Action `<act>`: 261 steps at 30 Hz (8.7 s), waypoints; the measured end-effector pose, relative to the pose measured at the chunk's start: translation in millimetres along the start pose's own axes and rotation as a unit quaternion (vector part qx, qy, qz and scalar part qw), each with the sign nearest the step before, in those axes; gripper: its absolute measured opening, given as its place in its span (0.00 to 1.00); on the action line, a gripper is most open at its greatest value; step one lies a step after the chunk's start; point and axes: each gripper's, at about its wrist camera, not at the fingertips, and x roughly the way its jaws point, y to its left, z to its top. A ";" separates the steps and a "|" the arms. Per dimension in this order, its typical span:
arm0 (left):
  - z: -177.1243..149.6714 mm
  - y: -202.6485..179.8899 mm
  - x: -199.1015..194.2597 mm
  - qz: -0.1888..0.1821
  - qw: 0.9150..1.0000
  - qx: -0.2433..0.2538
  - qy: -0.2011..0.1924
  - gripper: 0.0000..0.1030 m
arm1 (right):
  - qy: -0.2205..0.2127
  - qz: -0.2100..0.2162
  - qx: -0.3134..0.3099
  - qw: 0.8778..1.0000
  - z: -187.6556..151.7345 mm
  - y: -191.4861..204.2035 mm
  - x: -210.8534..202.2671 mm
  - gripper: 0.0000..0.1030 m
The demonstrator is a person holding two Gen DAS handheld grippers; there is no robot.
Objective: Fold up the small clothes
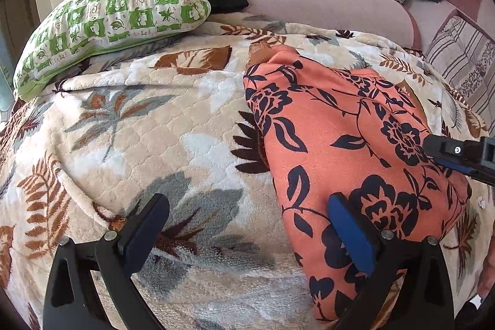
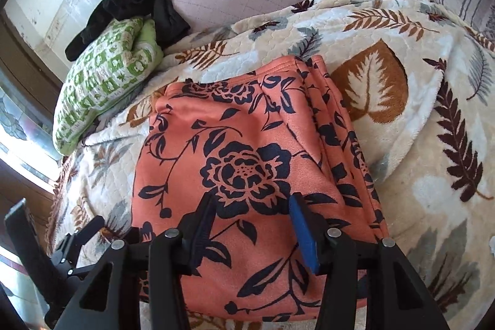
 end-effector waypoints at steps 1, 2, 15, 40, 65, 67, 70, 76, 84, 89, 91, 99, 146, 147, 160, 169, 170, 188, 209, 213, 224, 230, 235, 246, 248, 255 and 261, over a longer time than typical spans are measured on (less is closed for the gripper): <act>0.0 0.0 0.2 0.000 1.000 -0.001 0.000 0.99 | -0.005 0.012 0.010 1.000 0.1 -4.3 -4.3 0.58; -0.1 0.0 0.2 0.000 1.000 -0.001 0.000 0.99 | -0.010 0.025 0.020 0.999 0.5 -9.3 -8.4 0.59; 9.7 3.8 -8.1 -0.099 0.994 -0.052 -0.016 0.99 | -0.033 0.043 0.093 0.994 9.8 -80.0 -28.6 0.69; 5.9 -30.8 17.1 -0.163 0.986 -0.003 0.019 0.99 | 0.027 0.175 0.164 0.970 18.5 -140.1 26.3 0.83; 24.2 11.6 3.0 -0.166 0.984 -0.068 0.018 0.99 | -0.069 0.137 0.082 0.985 44.5 -77.3 -28.2 0.92; 24.7 15.8 3.0 -0.121 0.991 -0.060 0.017 0.99 | -0.074 0.126 0.054 0.988 58.2 -55.1 -28.5 0.79; 21.1 11.0 9.7 -0.055 0.998 -0.023 0.025 0.99 | -0.030 0.110 0.042 0.993 73.7 -28.7 2.5 0.56; 11.9 -4.0 8.8 -0.001 0.999 0.045 0.010 0.99 | 0.031 0.002 0.068 0.997 73.6 -30.7 77.7 0.40; 3.6 13.8 16.9 -0.024 0.998 -0.035 0.045 1.00 | 0.023 0.046 -0.014 0.999 83.2 42.2 51.2 0.41; -4.4 8.8 9.7 -0.002 0.999 -0.047 0.015 1.00 | 0.064 0.065 -0.058 0.994 82.7 91.9 84.7 0.44; -5.7 7.3 8.1 0.009 0.999 -0.048 0.011 1.00 | 0.107 0.048 -0.067 0.991 76.7 93.9 113.9 0.46; 0.1 3.5 3.2 0.017 1.000 -0.019 0.005 1.00 | 0.085 0.061 -0.050 0.993 68.9 78.2 84.9 0.48; 3.7 2.4 3.1 0.020 1.000 -0.017 0.006 1.00 | 0.019 0.020 -0.025 0.999 13.8 8.5 -21.4 0.60; 3.5 2.5 3.4 0.019 1.000 -0.017 0.006 1.00 | 0.038 0.009 -0.018 0.999 12.1 2.9 -11.6 0.60; 3.8 2.6 4.1 0.016 1.000 -0.015 0.003 1.00 | 0.028 -0.008 -0.019 0.999 47.6 20.7 8.1 0.60; 4.0 3.2 5.9 0.011 1.000 -0.017 0.004 1.00 | 0.053 -0.051 -0.011 0.997 68.3 9.5 74.9 0.61; 3.9 3.4 5.8 0.011 1.000 -0.018 0.003 1.00 | 0.057 -0.060 -0.015 0.996 69.3 13.9 73.5 0.61; 4.0 5.0 5.8 0.007 1.000 -0.019 0.005 1.00 | 0.084 -0.032 -0.074 0.993 76.7 77.6 117.5 0.61; 4.0 3.5 5.0 0.011 1.000 -0.017 0.002 1.00 | 0.025 0.017 0.021 0.999 60.3 -35.2 -0.8 0.72; 3.9 3.6 5.0 0.011 1.000 -0.017 0.001 1.00 | 0.021 0.033 0.050 0.998 55.3 -60.3 -5.7 0.72; 6.5 4.3 6.1 0.005 1.000 -0.020 0.004 1.00 | 0.022 0.078 0.080 0.993 44.9 -85.7 4.7 0.79; 10.3 4.3 5.9 0.002 1.000 -0.022 0.000 1.00 | 0.029 0.092 0.086 0.992 44.1 -95.8 15.0 0.79; 16.5 7.8 6.6 -0.025 0.999 -0.033 -0.003 1.00 | 0.041 0.113 0.073 0.990 42.8 -99.4 21.9 0.79; 18.9 -15.7 20.9 -0.151 0.988 -0.007 0.037 1.00 | 0.067 0.150 0.057 0.985 38.1 -109.9 38.8 0.83; 19.1 -17.9 22.4 -0.158 0.987 -0.006 0.039 1.00 | 0.067 0.157 0.057 0.984 39.2 -113.8 37.3 0.83; 16.0 -26.7 28.1 -0.173 0.984 -0.001 0.045 1.00 | 0.065 0.193 0.063 0.977 37.1 -120.5 39.7 0.89; 15.6 -34.4 26.4 -0.179 0.983 0.005 0.040 1.00 | 0.074 0.246 0.047 0.965 33.4 -97.9 44.8 0.89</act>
